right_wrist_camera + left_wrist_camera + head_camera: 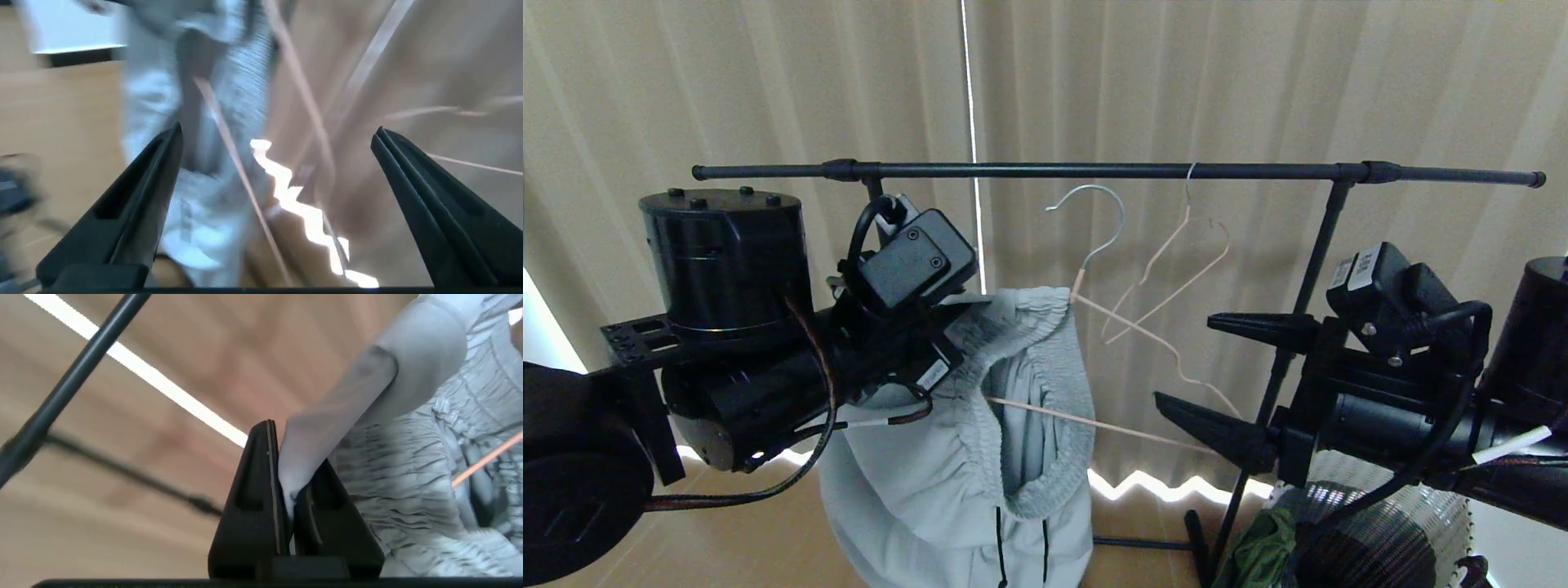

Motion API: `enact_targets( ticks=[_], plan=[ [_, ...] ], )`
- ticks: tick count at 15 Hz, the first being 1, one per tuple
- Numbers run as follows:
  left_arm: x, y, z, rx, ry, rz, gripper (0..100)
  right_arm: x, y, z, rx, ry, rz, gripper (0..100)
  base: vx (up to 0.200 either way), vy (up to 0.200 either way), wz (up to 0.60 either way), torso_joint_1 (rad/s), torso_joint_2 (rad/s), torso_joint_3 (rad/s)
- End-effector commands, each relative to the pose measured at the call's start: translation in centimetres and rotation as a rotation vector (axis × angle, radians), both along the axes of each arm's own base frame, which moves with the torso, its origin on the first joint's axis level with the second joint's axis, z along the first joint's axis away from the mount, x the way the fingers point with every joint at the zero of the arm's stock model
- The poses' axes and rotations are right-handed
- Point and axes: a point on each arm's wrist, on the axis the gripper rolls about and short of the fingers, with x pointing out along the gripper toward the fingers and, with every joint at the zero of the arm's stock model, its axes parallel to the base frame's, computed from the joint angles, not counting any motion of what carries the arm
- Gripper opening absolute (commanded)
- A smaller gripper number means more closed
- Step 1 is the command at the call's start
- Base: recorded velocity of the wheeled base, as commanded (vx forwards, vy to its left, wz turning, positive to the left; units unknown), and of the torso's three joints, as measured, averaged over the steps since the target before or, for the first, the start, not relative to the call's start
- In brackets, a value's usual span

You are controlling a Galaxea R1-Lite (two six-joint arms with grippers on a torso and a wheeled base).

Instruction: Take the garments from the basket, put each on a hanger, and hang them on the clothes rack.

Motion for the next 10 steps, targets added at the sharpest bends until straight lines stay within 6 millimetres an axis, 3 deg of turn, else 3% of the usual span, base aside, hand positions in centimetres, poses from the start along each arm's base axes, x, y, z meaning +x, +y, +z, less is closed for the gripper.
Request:
enact_targets(
  ticks=[1,6,10],
  plan=[
    [0.0,0.2,0.1,0.005,-0.01,0.072,0,0.6,-1.0,-0.2,-0.016,-0.024,-0.06,100,0.0,0.0,0.0,0.0,0.0,0.0],
    [0.1,1.0,-0.7,-0.083,0.031,0.292,0,0.2,-1.9,-0.6,-0.033,-0.023,-0.141,100,0.0,0.0,0.0,0.0,0.0,0.0],
    [0.3,1.5,-0.6,-0.2,0.048,0.376,0,0.2,-1.5,-1.1,-0.045,-0.001,-0.124,100,0.0,0.0,0.0,0.0,0.0,0.0]
  ],
)
